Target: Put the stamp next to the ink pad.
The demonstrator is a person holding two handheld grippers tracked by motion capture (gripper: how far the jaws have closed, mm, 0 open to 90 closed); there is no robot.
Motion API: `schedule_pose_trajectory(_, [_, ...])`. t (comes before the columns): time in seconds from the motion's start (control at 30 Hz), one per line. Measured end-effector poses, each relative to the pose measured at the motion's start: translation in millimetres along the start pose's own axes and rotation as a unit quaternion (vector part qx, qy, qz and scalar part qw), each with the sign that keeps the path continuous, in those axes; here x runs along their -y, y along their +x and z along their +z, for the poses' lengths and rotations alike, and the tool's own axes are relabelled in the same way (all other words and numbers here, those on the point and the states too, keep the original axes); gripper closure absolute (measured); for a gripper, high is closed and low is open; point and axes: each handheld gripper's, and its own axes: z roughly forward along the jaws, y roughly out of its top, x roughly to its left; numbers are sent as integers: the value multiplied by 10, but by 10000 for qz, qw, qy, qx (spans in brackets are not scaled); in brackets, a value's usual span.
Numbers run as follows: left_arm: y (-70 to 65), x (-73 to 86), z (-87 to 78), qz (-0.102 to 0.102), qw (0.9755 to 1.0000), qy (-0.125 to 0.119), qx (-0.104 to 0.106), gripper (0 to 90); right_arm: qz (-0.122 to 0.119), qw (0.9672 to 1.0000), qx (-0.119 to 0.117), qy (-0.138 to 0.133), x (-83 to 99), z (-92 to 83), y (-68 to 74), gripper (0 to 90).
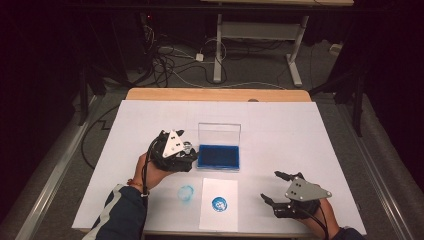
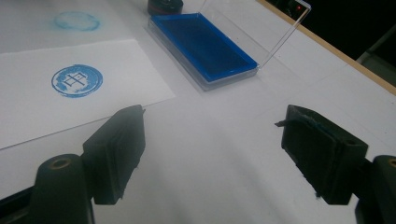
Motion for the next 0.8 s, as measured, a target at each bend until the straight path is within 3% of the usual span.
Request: schedule_pose_trajectory(0.8, [-250,-77,-225,311,9988,-332,154,149,-45,10000,45,-17,-17,-18,14,220])
